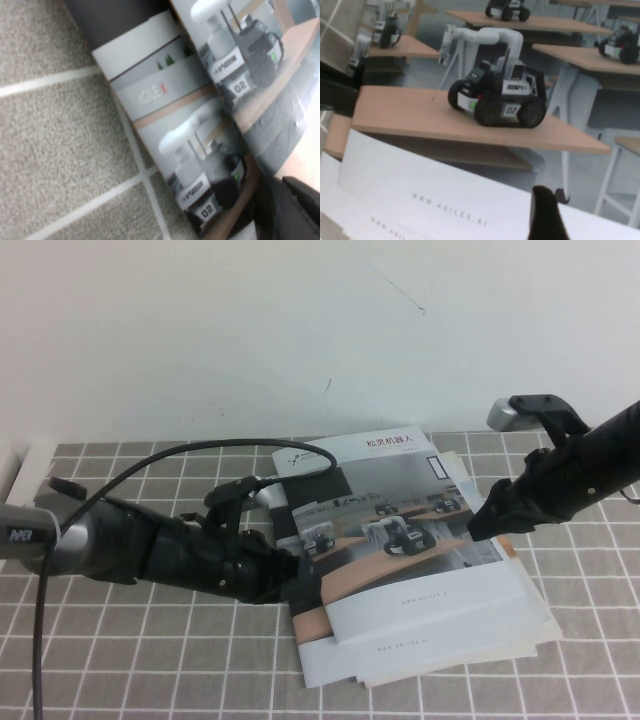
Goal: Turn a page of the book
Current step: Open the closed book
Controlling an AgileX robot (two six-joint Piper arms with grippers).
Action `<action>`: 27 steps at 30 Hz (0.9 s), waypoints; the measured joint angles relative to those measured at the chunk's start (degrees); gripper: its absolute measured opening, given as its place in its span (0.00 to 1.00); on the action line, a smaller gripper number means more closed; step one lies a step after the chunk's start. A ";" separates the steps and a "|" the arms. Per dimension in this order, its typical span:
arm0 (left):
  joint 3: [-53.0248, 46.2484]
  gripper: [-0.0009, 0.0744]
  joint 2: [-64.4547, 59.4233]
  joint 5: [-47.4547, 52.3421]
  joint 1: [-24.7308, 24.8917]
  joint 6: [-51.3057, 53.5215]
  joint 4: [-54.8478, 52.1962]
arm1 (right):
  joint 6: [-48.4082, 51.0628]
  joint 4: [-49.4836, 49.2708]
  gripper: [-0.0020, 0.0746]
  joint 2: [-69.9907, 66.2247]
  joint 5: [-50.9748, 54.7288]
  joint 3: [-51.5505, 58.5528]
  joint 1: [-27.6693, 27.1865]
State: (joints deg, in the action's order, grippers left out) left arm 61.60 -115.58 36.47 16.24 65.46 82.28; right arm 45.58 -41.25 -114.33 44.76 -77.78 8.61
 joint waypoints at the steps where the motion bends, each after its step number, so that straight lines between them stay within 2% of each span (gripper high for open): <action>1: 0.00 0.01 -0.08 0.00 0.00 0.51 0.18 | 0.21 0.00 0.53 -1.04 0.02 -0.86 0.00; 14: -0.10 0.01 -0.08 0.00 0.02 1.26 1.26 | 1.98 1.44 0.53 -8.60 -1.00 -4.54 0.00; 27: -0.10 0.01 -0.08 0.00 0.02 1.36 1.26 | 2.10 1.44 0.53 -9.02 -0.07 -5.00 0.00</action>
State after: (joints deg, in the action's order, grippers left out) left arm 61.50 -115.66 36.47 16.27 66.82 83.53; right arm 47.68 -39.80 -123.34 44.69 -82.78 8.61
